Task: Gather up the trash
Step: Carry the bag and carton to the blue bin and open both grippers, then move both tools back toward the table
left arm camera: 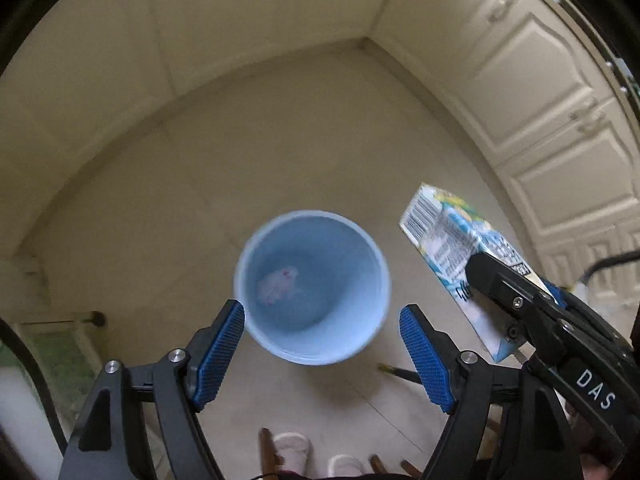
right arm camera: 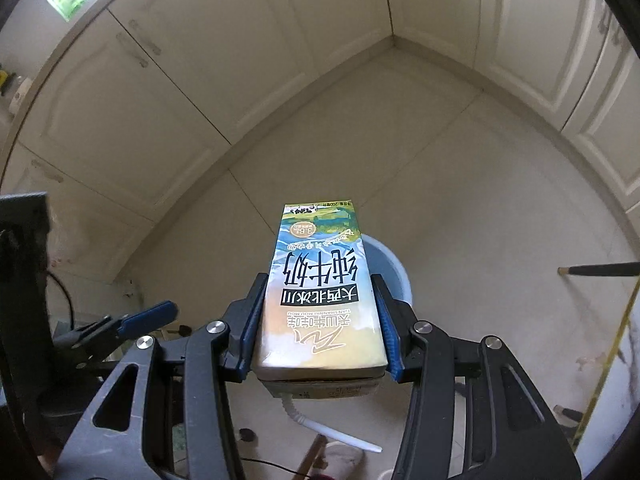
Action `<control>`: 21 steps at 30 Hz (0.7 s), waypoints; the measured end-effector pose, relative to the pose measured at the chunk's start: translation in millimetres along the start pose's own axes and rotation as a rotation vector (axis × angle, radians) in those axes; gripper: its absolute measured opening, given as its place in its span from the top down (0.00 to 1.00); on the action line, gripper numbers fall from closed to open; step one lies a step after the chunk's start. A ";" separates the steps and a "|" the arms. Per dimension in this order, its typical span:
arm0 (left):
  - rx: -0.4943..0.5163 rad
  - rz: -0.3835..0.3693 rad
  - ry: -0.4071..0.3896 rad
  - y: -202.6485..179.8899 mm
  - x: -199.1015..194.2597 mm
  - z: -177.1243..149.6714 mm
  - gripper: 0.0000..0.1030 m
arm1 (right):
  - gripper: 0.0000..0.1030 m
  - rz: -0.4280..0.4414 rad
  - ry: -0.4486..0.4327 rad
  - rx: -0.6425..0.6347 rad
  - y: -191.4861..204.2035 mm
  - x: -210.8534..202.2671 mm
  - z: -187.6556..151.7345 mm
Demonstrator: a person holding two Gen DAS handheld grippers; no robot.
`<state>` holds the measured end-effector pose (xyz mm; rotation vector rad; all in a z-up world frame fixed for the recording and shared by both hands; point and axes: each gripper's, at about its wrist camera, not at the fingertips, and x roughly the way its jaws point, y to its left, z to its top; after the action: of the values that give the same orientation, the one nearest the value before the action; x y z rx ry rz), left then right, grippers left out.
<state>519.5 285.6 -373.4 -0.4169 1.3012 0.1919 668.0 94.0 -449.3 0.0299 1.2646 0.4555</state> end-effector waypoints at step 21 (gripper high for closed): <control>0.102 -0.077 -0.541 -135.3 -224.6 -86.3 0.21 | 0.07 -0.146 -0.482 -0.076 56.8 -257.7 -39.9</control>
<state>432.9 148.9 -149.7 -0.2991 0.7585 0.1580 555.5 47.4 -211.9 -0.0169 0.7693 0.3428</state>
